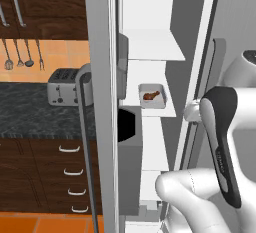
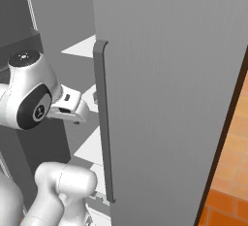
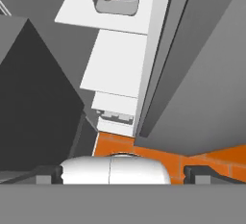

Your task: Take the meat container that has the chicken drumstick and place it on the second highest rack of the freezer. Then take the vegetable container that has the onion and mushroom and place it on the highest rack of the freezer.

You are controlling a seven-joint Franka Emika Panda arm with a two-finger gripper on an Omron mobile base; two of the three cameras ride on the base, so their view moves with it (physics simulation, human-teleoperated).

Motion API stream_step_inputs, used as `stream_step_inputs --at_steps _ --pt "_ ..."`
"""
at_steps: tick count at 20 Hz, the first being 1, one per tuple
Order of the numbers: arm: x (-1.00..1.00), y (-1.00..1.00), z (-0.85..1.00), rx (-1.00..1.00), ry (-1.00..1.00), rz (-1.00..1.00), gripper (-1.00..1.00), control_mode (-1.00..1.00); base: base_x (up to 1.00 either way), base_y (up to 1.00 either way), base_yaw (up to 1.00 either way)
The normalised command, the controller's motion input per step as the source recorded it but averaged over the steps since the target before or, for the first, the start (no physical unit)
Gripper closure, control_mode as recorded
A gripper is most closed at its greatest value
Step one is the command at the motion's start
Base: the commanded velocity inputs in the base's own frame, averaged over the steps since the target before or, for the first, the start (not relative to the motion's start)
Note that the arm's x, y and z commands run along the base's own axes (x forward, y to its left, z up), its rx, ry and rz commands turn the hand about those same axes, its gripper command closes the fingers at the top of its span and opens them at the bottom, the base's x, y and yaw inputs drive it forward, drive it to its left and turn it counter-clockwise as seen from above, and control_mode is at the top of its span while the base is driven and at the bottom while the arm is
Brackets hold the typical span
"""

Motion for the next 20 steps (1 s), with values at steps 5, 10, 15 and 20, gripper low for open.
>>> stream_step_inputs --at_steps 5,10,15,20 --pt "-0.02 -0.01 0.0 0.0 0.0 0.01 -1.0 -1.0 0.0 0.0 0.0" --pt "-0.04 0.0 0.0 -0.02 0.0 0.01 -1.0 -1.0 0.0 0.0 0.0" --pt "-0.02 0.0 0.0 -0.04 0.0 0.0 -1.0 -1.0 0.0 0.0 0.0" --pt "-0.01 0.0 0.0 -0.01 0.0 0.0 -1.0 1.0 -0.37 -0.14 0.06"
